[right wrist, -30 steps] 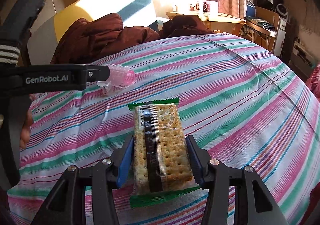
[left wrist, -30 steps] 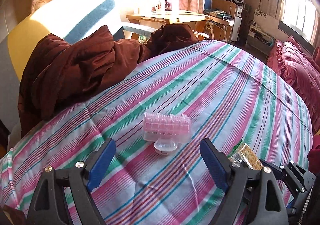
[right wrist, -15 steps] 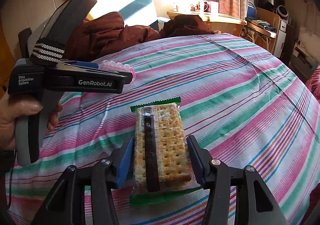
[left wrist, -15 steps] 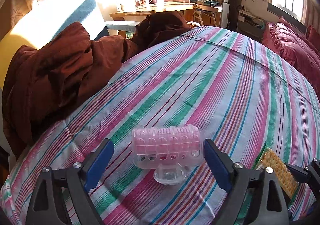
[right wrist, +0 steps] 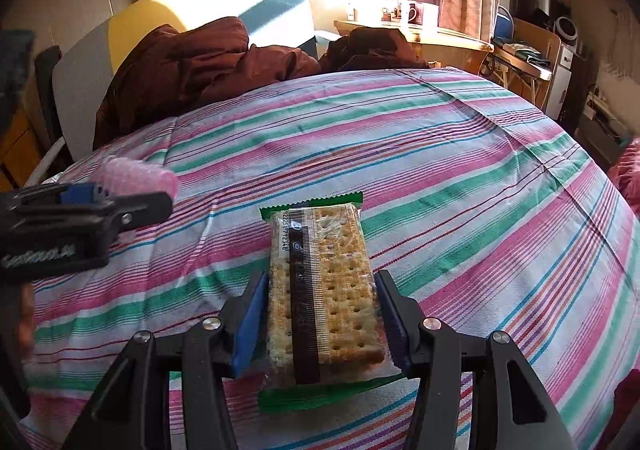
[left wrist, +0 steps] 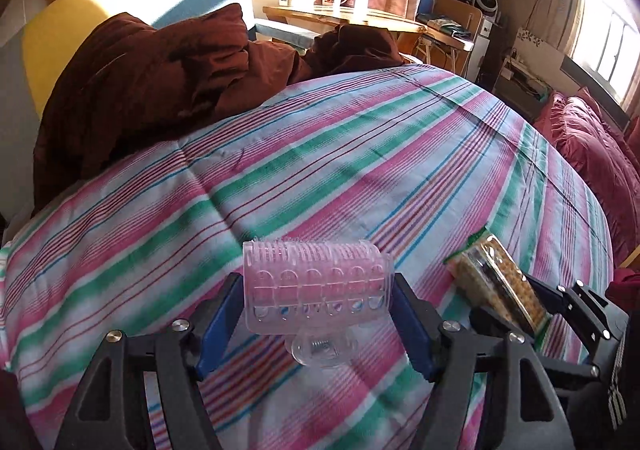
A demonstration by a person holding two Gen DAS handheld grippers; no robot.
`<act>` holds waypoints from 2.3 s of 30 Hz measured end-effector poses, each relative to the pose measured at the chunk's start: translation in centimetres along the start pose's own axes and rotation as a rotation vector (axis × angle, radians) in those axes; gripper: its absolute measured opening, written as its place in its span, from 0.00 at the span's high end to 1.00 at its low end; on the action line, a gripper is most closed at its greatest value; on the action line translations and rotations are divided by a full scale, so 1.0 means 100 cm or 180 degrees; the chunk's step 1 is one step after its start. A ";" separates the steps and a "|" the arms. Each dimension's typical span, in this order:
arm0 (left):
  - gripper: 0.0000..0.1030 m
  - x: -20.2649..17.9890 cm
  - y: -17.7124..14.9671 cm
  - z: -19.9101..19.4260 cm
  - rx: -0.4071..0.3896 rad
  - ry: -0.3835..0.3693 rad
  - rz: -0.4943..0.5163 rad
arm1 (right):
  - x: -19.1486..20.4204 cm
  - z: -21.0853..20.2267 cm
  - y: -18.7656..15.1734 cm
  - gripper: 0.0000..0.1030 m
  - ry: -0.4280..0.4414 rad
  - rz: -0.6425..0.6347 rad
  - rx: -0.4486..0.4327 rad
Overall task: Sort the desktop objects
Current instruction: 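Carry the cracker pack and hair roller over the gold tin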
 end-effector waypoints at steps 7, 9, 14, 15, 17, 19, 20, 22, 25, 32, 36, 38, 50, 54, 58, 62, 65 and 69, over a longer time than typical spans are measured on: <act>0.29 0.026 -0.060 -0.075 -0.0187 0.0008 -0.0162 | 0.005 -0.001 0.001 0.47 -0.0043 -0.0105 0.0071; 0.29 0.034 -0.074 -0.096 -0.0230 -0.0042 -0.0237 | 0.009 -0.005 0.000 0.51 -0.0027 -0.0139 0.0094; 0.29 0.054 -0.106 -0.138 -0.0334 -0.0103 -0.0363 | 0.044 -0.022 -0.011 0.53 0.0065 -0.0364 0.0095; 0.29 0.057 -0.111 -0.141 -0.0340 -0.0104 -0.0386 | 0.051 -0.025 -0.013 0.53 0.0092 -0.0377 0.0086; 0.29 0.065 -0.120 -0.149 -0.0390 -0.0093 -0.0405 | 0.064 -0.030 -0.016 0.53 0.0145 -0.0387 0.0071; 0.29 0.073 -0.129 -0.157 -0.0425 -0.0080 -0.0436 | 0.077 -0.034 -0.018 0.53 0.0220 -0.0395 0.0054; 0.29 0.077 -0.133 -0.161 -0.0438 -0.0083 -0.0464 | 0.083 -0.037 -0.019 0.53 0.0268 -0.0396 0.0043; 0.29 0.087 -0.141 -0.169 -0.0469 -0.0100 -0.0541 | 0.099 -0.043 -0.020 0.53 0.0437 -0.0393 -0.0008; 0.29 0.104 -0.151 -0.186 -0.0563 -0.0084 -0.0659 | 0.128 -0.054 -0.020 0.53 0.0720 -0.0421 -0.0111; 0.29 0.160 -0.165 -0.236 -0.0892 0.0088 -0.0948 | 0.226 -0.100 0.004 0.53 0.1231 -0.0897 -0.0472; 0.29 0.207 -0.170 -0.259 -0.1042 0.0278 -0.1189 | 0.282 -0.124 0.018 0.53 0.1494 -0.1168 -0.0622; 0.29 0.227 -0.172 -0.269 -0.1103 0.0368 -0.1274 | 0.306 -0.133 0.025 0.53 0.1617 -0.1277 -0.0681; 0.29 0.328 -0.179 -0.321 -0.1494 0.0819 -0.1669 | 0.425 -0.136 0.055 0.53 0.1833 -0.1831 -0.0666; 0.29 0.362 -0.189 -0.326 -0.1489 0.0986 -0.1775 | 0.444 -0.117 0.059 0.53 0.1737 -0.1933 -0.0536; 0.29 0.388 -0.202 -0.319 -0.1363 0.1067 -0.1844 | 0.449 -0.106 0.055 0.51 0.1745 -0.1977 -0.0423; 0.29 0.402 -0.208 -0.306 -0.1235 0.1017 -0.1873 | 0.450 -0.107 0.051 0.50 0.1773 -0.1985 -0.0429; 0.29 0.408 -0.205 -0.292 -0.1145 0.0996 -0.1842 | 0.446 -0.111 0.051 0.49 0.1812 -0.1931 -0.0469; 0.29 0.414 -0.198 -0.281 -0.1024 0.0959 -0.1830 | 0.440 -0.117 0.051 0.48 0.1838 -0.1850 -0.0537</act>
Point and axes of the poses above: each gripper's, at about its wrist camera, not at the fingertips, and z roughly the way its jaws point, x to its left, y to its top, the point moved 5 cm from there along z, roughly the way its jaws point, and after that the axes turned 15 degrees about -z, right-handed, at the moved point
